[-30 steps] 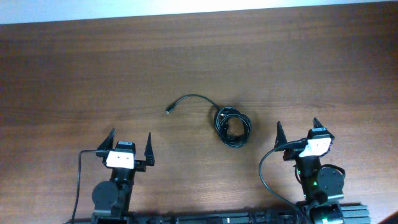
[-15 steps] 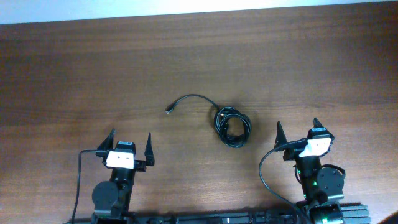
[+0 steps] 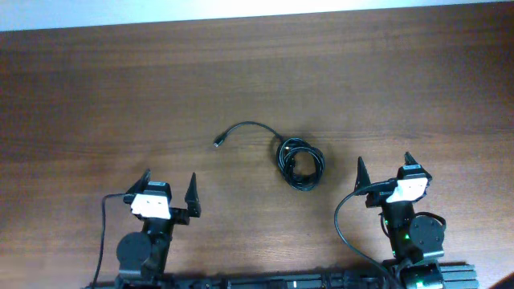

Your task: Untangle cables

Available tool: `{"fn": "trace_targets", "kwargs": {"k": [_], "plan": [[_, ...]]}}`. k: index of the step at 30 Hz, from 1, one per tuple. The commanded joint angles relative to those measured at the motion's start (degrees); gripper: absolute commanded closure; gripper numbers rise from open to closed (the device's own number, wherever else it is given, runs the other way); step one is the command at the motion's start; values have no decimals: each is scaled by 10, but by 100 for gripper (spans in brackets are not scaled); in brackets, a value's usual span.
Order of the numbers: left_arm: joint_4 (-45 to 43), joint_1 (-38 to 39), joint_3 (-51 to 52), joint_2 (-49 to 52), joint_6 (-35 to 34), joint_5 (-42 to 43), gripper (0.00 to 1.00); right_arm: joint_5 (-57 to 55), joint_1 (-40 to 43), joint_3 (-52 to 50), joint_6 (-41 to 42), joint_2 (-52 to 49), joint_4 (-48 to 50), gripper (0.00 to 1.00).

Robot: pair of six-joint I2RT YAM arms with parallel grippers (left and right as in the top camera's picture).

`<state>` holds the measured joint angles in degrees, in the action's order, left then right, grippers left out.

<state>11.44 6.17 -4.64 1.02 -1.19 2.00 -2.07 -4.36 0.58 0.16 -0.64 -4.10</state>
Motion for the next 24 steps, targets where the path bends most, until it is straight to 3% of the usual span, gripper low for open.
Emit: {"fn": "trace_targets", "kwargs": {"k": [1,6,12,17,20,24], "plan": [[9,-3,-46,27,-8,8,1,3,4,-3,1,3,-5,1],[13,-3,-83,100,-8,8,1,3,3,-3,0,3,-5,2],[19,-3,-171,263,-8,47,1,3,3,-3,1,3,-5,1],[143,-3,-276,393,-8,50,1,3,3,-3,1,3,-5,1],[219,-3,-336,450,-8,100,1,3,3,-3,1,3,-5,1],[259,-3,-383,476,-7,139,1,3,4,-3,1,3,-5,1]]}}
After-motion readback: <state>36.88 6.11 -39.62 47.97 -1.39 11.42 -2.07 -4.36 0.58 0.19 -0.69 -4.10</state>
